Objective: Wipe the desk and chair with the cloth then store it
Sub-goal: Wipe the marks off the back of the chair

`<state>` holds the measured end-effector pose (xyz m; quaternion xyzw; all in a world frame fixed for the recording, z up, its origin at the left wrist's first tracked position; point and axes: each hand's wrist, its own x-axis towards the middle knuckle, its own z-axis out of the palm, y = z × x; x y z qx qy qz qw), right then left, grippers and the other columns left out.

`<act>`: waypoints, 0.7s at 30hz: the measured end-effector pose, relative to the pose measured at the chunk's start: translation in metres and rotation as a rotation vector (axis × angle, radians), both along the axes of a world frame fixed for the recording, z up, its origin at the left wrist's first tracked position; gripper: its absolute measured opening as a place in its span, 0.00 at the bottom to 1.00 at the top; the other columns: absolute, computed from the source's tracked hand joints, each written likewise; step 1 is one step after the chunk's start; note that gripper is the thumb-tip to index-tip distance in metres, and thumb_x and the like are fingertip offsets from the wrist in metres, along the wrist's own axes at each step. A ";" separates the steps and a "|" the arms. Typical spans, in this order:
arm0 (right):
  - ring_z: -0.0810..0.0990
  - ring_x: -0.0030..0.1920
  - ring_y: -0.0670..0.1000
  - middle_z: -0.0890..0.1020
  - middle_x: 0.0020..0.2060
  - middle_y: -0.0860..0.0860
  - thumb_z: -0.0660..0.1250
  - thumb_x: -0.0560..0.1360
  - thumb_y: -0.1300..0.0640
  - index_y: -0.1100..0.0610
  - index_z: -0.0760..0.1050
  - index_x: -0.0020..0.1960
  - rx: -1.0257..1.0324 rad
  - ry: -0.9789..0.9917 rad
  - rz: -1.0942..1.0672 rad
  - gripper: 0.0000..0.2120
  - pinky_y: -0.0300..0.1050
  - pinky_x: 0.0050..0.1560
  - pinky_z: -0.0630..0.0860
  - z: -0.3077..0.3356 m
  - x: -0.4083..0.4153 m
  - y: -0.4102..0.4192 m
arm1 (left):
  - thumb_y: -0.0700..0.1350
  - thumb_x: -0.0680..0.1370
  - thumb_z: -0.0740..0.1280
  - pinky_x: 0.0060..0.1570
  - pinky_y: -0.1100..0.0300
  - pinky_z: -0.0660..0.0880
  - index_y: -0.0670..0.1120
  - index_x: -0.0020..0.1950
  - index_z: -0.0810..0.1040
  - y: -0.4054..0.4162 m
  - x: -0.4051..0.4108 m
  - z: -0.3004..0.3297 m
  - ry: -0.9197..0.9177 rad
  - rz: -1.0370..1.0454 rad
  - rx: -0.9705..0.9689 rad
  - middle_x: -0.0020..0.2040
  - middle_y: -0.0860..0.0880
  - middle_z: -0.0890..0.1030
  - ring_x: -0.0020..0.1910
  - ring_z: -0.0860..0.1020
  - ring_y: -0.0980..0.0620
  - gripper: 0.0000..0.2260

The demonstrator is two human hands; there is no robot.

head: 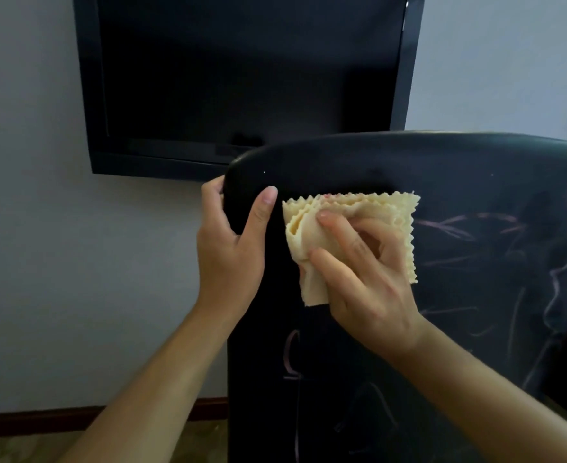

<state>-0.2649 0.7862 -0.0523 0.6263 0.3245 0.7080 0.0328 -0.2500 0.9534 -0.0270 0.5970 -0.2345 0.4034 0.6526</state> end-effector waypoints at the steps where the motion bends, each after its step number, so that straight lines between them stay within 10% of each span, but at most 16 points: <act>1: 0.74 0.56 0.60 0.81 0.60 0.60 0.69 0.75 0.70 0.56 0.74 0.53 -0.005 -0.001 0.015 0.12 0.60 0.50 0.75 0.000 -0.001 0.002 | 0.55 0.79 0.66 0.45 0.66 0.77 0.51 0.62 0.70 0.000 0.001 0.000 -0.008 0.004 0.003 0.49 0.55 0.81 0.48 0.81 0.60 0.15; 14: 0.69 0.47 0.56 0.70 0.51 0.54 0.68 0.77 0.51 0.56 0.71 0.53 0.058 -0.112 -0.192 0.11 0.52 0.47 0.64 0.026 0.008 -0.013 | 0.56 0.79 0.66 0.46 0.65 0.77 0.51 0.62 0.71 -0.004 0.008 -0.004 -0.035 0.028 -0.014 0.48 0.59 0.81 0.49 0.81 0.60 0.16; 21: 0.69 0.41 0.57 0.77 0.40 0.58 0.69 0.77 0.61 0.61 0.75 0.51 0.282 -0.071 -0.248 0.05 0.53 0.43 0.65 0.018 0.003 0.020 | 0.61 0.77 0.65 0.47 0.62 0.78 0.53 0.62 0.71 -0.009 0.011 -0.005 -0.023 0.094 -0.062 0.48 0.62 0.80 0.49 0.80 0.61 0.18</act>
